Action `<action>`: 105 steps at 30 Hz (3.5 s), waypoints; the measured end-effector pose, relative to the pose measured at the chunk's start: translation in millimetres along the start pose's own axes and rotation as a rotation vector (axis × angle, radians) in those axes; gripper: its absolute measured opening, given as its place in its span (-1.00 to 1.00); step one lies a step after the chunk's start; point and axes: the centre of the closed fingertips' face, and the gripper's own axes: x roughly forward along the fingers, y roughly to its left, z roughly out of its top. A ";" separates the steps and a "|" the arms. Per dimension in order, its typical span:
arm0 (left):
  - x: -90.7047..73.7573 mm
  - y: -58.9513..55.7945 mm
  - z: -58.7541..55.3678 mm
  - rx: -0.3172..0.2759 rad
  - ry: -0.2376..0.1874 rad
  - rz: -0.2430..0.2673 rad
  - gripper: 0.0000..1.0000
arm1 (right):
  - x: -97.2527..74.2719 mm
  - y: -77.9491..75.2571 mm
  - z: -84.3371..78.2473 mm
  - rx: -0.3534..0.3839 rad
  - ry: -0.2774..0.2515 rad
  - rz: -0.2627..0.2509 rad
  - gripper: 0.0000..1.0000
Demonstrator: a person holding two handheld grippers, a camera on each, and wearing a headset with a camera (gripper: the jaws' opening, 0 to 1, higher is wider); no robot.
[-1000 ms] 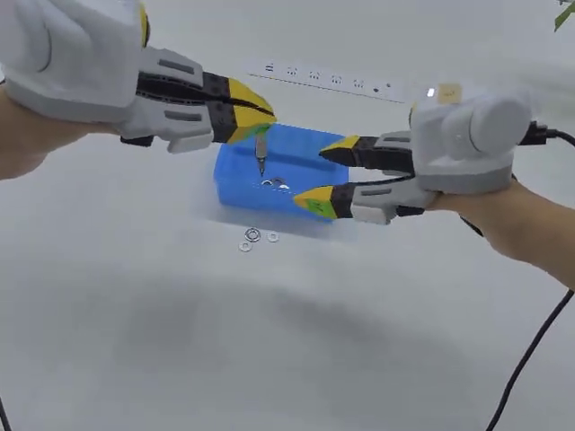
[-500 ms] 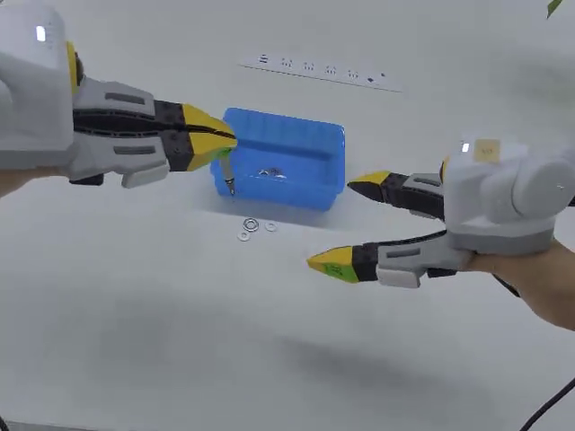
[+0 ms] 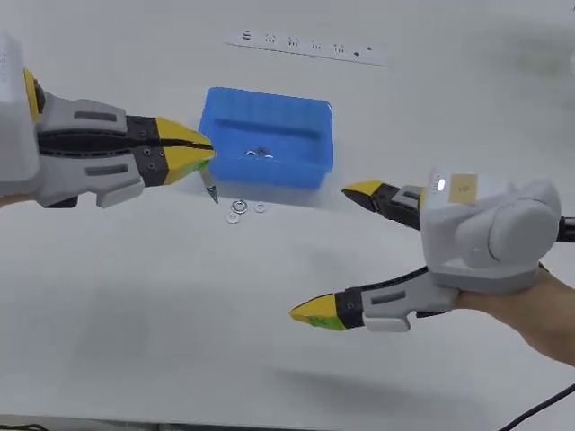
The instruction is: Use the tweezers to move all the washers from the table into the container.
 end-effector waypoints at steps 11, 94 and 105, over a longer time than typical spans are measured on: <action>13.6 -8.7 -9.8 -0.023 0.002 -0.027 -0.92 | -3.8 0.6 -8.2 0.039 0.000 -0.004 1.00; 36.3 -9.1 -23.2 -0.118 0.109 -0.112 -0.91 | 107.1 -8.8 42.8 -0.133 0.016 0.392 -0.58; 38.6 -5.5 -26.5 -0.104 0.121 -0.123 -0.91 | 112.1 -10.7 36.7 -0.204 0.027 0.399 -0.78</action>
